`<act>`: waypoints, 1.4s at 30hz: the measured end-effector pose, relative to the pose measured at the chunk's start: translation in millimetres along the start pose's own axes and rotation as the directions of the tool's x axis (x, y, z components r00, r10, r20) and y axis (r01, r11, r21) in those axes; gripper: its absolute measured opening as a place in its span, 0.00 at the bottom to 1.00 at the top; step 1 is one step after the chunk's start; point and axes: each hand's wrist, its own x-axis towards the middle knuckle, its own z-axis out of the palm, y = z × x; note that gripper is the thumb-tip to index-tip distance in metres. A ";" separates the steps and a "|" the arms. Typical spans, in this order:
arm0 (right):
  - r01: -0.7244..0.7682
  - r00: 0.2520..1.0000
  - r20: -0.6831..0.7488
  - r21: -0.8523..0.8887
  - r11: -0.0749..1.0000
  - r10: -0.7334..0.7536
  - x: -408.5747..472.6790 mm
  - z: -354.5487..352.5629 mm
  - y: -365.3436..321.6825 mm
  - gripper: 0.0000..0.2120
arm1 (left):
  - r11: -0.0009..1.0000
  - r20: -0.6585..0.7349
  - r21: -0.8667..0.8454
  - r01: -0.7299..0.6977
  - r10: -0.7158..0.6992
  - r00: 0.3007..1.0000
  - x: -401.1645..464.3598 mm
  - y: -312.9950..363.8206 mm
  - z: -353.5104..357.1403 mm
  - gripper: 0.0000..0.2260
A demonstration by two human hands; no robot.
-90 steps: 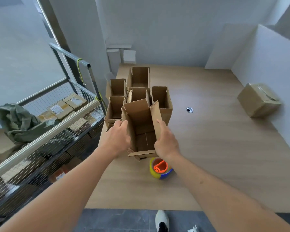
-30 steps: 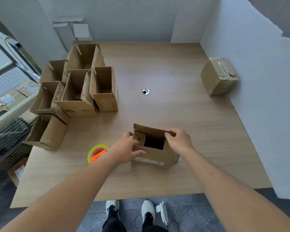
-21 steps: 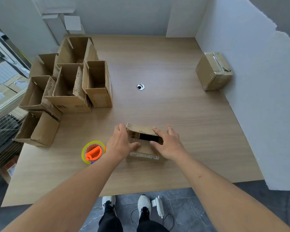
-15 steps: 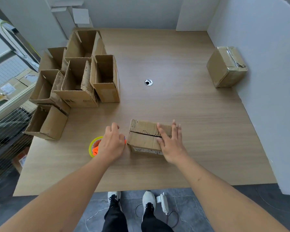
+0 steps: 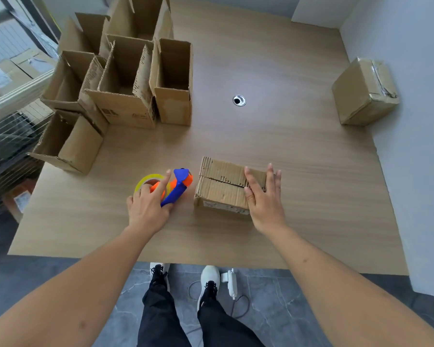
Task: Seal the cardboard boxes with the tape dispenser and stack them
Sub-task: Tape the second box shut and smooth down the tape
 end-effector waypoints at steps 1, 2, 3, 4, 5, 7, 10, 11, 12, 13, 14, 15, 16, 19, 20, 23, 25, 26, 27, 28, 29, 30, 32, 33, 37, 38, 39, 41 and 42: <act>0.019 1.000 0.010 0.012 1.000 -0.019 0.3 2.5 -3.4 0.23 | 0.999 -0.042 -0.050 0.004 -0.006 0.999 -1.9 0.3 -5.8 0.44; 0.038 0.999 0.018 0.028 0.999 -0.038 0.5 5.1 -8.0 0.23 | 0.995 -0.089 -0.102 -0.003 -0.006 0.996 -3.7 0.4 -14.4 0.44; 0.055 0.998 0.024 0.045 0.997 -0.057 0.7 8.5 -12.8 0.23 | 0.989 -0.137 -0.146 -0.027 0.007 0.991 -5.2 0.0 -24.5 0.43; 0.072 0.997 0.030 0.062 0.995 -0.074 0.5 11.8 -18.2 0.23 | 0.982 -0.182 -0.173 -0.074 0.042 0.982 -6.4 -0.7 -36.3 0.43; 0.086 0.995 0.035 0.080 0.993 -0.089 0.2 15.0 -24.0 0.23 | 0.974 -0.222 -0.184 -0.133 0.091 0.971 -7.7 -1.3 -49.4 0.43; 0.119 0.991 0.042 0.124 0.985 -0.125 0.3 22.1 -36.1 0.23 | 0.955 -0.280 -0.175 -0.241 0.186 0.942 -10.1 -3.5 -75.2 0.43; 0.173 0.980 0.060 0.198 0.965 -0.188 2.0 33.8 -57.7 0.23 | 0.931 -0.308 -0.099 -0.351 0.307 0.901 -12.8 -8.6 -108.8 0.42; 0.191 0.975 0.069 0.213 0.958 -0.209 2.2 38.5 -65.3 0.23 | 0.923 -0.301 -0.077 -0.377 0.339 0.891 -13.8 -10.8 -118.3 0.42; 0.206 0.971 0.076 0.229 0.951 -0.228 1.6 42.9 -73.5 0.23 | 0.914 -0.290 -0.057 -0.401 0.370 0.883 -14.9 -13.1 -127.1 0.42; 0.217 0.967 0.079 0.247 0.944 -0.243 0.5 47.9 -81.4 0.23 | 0.904 -0.276 -0.033 -0.426 0.401 0.873 -15.3 -15.9 -135.0 0.42; 0.223 0.964 0.082 0.265 0.938 -0.252 -1.0 52.2 -89.6 0.23 | 0.894 -0.259 -0.005 -0.448 0.432 0.864 -15.6 -18.8 -141.9 0.42; 0.224 0.963 0.083 0.277 0.934 -0.256 -2.4 56.4 -97.4 0.23 | 0.883 -0.241 0.023 -0.468 0.459 0.855 -15.5 -22.2 -147.9 0.41; 0.225 0.962 0.084 0.285 0.932 -0.258 -3.4 60.5 -105.6 0.23 | 0.874 -0.225 0.045 -0.485 0.481 0.847 -15.1 -25.7 -152.4 0.41; 0.206 0.969 0.064 0.321 0.924 -0.239 -3.1 72.1 -127.8 0.22 | 0.849 -0.173 0.077 -0.523 0.528 0.831 -8.5 -41.3 -157.4 0.39; 0.191 0.973 0.056 0.345 0.919 -0.224 -2.3 75.5 -133.7 0.22 | 0.840 -0.141 0.079 -0.537 0.543 0.828 -5.0 -48.0 -157.0 0.39; 0.103 0.989 0.048 0.478 0.872 -0.143 2.7 85.4 -145.2 0.21 | 0.790 -0.034 0.129 -0.600 0.608 0.793 5.0 -66.1 -154.2 0.41; 0.014 0.998 0.036 0.593 0.805 -0.044 7.1 84.0 -148.2 0.18 | 0.737 0.026 0.188 -0.650 0.657 0.753 11.3 -72.1 -152.8 0.40; -0.005 1.000 0.006 0.610 0.793 0.001 9.3 81.4 -148.4 0.17 | 0.712 0.044 0.214 -0.669 0.677 0.735 14.0 -72.7 -153.2 0.39; 0.007 0.998 -0.050 0.582 0.813 0.027 10.8 77.3 -148.0 0.16 | 0.687 0.059 0.230 -0.689 0.697 0.715 16.9 -73.0 -153.8 0.38; 0.044 0.992 -0.126 0.533 0.845 0.028 11.9 71.2 -148.3 0.15 | 0.663 0.074 0.236 -0.711 0.717 0.693 19.3 -73.1 -154.1 0.38; 0.092 0.980 -0.197 0.505 0.858 0.011 13.9 64.3 -148.3 0.15 | 0.642 0.087 0.235 -0.730 0.734 0.673 20.9 -73.6 -154.1 0.38; 0.129 0.972 -0.235 0.518 0.846 -0.005 15.8 57.3 -149.5 0.16 | 0.623 0.100 0.235 -0.746 0.748 0.656 21.7 -73.8 -153.8 0.38; 0.116 0.981 -0.193 0.617 0.779 0.006 17.3 46.1 -155.9 0.18 | 0.601 0.123 0.239 -0.763 0.760 0.638 23.2 -73.7 -154.1 0.38; 0.081 0.989 -0.144 0.679 0.729 0.024 17.5 43.2 -158.4 0.20 | 0.599 0.128 0.241 -0.763 0.760 0.637 24.2 -73.4 -154.2 0.38; -0.089 0.996 0.069 0.855 0.510 0.057 13.0 44.5 -160.6 0.20 | 0.602 0.151 0.247 -0.759 0.750 0.644 23.3 -69.5 -155.9 0.39; -0.112 0.994 0.097 0.866 0.487 0.056 11.4 45.6 -160.7 0.17 | 0.597 0.158 0.253 -0.761 0.750 0.642 22.5 -68.6 -156.4 0.39; -0.120 0.993 0.107 0.868 0.482 0.056 11.3 47.7 -160.0 0.14 | 0.592 0.164 0.260 -0.763 0.751 0.639 21.4 -67.9 -156.8 0.39; -0.113 0.993 0.109 0.852 0.511 0.037 12.2 49.9 -159.2 0.09 | 0.590 0.176 0.265 -0.762 0.748 0.640 19.5 -66.1 -157.5 0.39; -0.106 0.994 0.111 0.840 0.532 0.023 12.6 50.5 -158.9 0.08 | 0.595 0.181 0.266 -0.759 0.742 0.645 19.2 -65.0 -157.7 0.39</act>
